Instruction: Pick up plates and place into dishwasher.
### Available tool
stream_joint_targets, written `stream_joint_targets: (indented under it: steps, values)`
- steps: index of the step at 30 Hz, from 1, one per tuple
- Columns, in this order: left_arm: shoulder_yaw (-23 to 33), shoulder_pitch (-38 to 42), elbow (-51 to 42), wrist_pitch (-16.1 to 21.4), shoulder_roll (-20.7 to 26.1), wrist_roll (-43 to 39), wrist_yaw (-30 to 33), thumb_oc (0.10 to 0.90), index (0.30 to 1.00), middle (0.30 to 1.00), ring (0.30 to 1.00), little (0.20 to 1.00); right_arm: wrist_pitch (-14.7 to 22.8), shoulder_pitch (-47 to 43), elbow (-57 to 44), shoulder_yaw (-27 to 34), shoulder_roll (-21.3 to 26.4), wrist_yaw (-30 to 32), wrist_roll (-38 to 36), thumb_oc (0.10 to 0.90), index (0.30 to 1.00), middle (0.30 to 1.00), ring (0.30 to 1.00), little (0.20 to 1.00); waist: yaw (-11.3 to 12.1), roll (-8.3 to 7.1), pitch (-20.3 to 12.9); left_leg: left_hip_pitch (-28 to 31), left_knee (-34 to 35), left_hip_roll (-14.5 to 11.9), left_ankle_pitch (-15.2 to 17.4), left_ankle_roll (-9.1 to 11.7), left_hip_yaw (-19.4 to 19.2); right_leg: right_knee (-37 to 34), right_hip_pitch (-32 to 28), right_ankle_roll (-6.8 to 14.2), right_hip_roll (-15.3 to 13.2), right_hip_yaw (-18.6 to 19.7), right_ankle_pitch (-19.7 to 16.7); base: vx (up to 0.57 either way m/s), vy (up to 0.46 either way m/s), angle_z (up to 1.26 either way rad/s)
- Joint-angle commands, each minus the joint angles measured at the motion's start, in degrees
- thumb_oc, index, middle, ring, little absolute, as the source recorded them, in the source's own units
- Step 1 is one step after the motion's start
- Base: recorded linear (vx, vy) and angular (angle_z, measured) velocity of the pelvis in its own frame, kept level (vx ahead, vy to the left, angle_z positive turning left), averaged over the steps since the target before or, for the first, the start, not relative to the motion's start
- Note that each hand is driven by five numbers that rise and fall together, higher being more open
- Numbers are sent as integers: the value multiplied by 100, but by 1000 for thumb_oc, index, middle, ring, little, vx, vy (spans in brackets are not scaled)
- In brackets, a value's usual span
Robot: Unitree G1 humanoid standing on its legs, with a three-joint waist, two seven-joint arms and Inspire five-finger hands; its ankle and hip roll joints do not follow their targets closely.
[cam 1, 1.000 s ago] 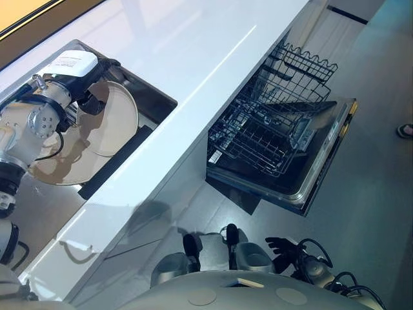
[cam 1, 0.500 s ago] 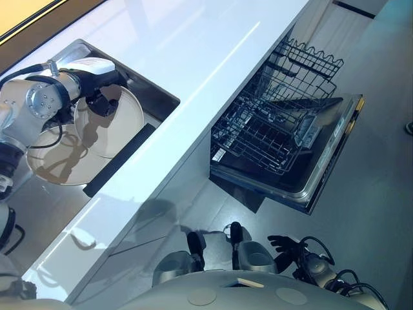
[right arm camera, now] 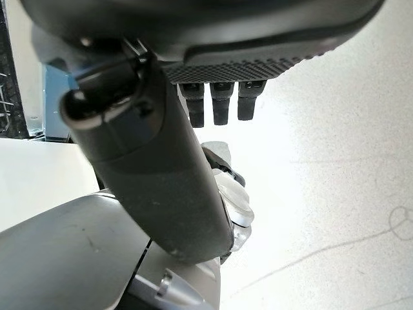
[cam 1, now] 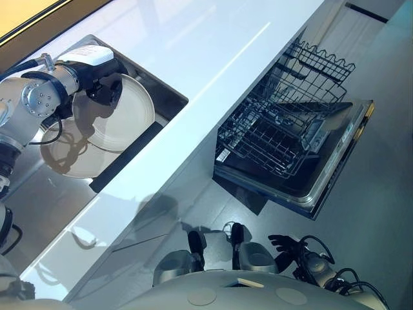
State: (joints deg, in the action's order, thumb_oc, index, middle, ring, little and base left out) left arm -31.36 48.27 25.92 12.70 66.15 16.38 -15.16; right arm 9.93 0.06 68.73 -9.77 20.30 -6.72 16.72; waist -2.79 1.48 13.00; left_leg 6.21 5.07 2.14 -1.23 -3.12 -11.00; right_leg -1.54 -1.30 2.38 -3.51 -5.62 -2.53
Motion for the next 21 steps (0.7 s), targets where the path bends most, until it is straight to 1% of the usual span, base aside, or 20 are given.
stream_joint_targets:
  steps: [1,4,7,9,11,12,13,15,16,17,18,19,21]
  values:
    - [733,536,-212,25,655,-262,1098,100,300,300,300,200,531,-30,-291,39,274,138,-624,800,900,900,900,900,11,289,-515,-161,-288,408,518,-255,327,838,492,432,185,15,503,-47,-91,8]
    - [1052,288,-295,-56,713,-302,1622,100,300,300,300,200,718,-4,-702,25,282,63,-838,800,900,900,900,900,48,279,-533,-158,-283,390,510,-245,394,832,405,390,216,-10,575,-35,-84,4]
    - [1584,-167,-372,-69,751,-433,2100,100,300,300,300,200,865,64,-1373,-19,321,-260,-1248,800,900,900,900,900,86,266,-561,-102,-261,353,523,-209,463,805,249,319,232,-101,649,-21,-109,10]
    - [2080,-597,-470,-28,733,-501,2284,100,300,300,300,200,616,178,-2209,-42,326,-680,-1746,800,900,900,900,900,130,229,-587,-86,-257,309,508,-160,517,749,121,251,250,-186,739,-30,-145,22]
    - [2563,-1060,-551,69,712,-588,2391,100,300,300,300,200,287,299,-3009,-68,318,-1302,-2334,800,900,900,900,900,149,194,-599,-66,-249,256,479,-111,564,721,32,190,278,-282,813,-36,-160,21]
    - [2732,-1222,-540,143,704,-615,2434,100,300,300,300,200,154,348,-3312,-75,310,-1643,-2702,800,900,900,900,900,155,175,-604,-58,-248,233,467,-88,581,702,-3,170,288,-324,833,-42,-169,16]
    - [2917,-1422,-499,271,682,-658,2532,100,300,300,300,200,-85,419,-3783,-90,272,-1917,-3094,800,900,900,900,900,165,146,-611,-52,-246,210,445,-53,601,656,-50,143,304,-377,839,-44,-174,16]
    - [3139,-1699,-435,463,696,-793,2603,100,300,300,300,200,-359,497,-4423,-77,332,-2212,-3855,800,900,900,900,900,186,95,-631,-35,-231,173,414,12,624,511,-160,108,335,-466,819,-38,-177,19]
    - [3226,-1810,-394,565,702,-850,2662,100,300,300,300,200,-378,507,-4668,-40,390,-2270,-4293,800,900,900,900,900,199,72,-647,-30,-217,159,392,47,637,425,-212,99,354,-504,794,-33,-185,12]
    - [3315,-1913,-347,692,688,-886,2732,100,300,300,300,200,-437,490,-4959,72,410,-2198,-4682,800,900,900,900,900,217,50,-659,-25,-192,133,362,90,649,319,-269,84,383,-527,764,-30,-169,7]
    - [3400,-2002,-340,765,682,-912,2775,100,300,300,300,200,-400,472,-5159,199,408,-2088,-4938,800,900,900,900,900,222,41,-669,-22,-171,109,340,118,654,254,-306,76,395,-546,746,-27,-150,9]
    - [3512,-2102,-352,833,669,-946,2821,100,300,300,300,200,-276,446,-5372,355,392,-1961,-5119,800,900,900,900,900,231,31,-686,-28,-155,81,316,146,655,209,-328,68,405,-563,734,-30,-130,14]
    - [3837,-2374,-373,1016,580,-901,2942,100,300,300,300,200,-190,384,-5856,713,369,-1641,-5304,800,900,900,900,900,232,30,-722,-64,-155,29,276,197,660,169,-335,46,429,-582,727,-35,-104,14]
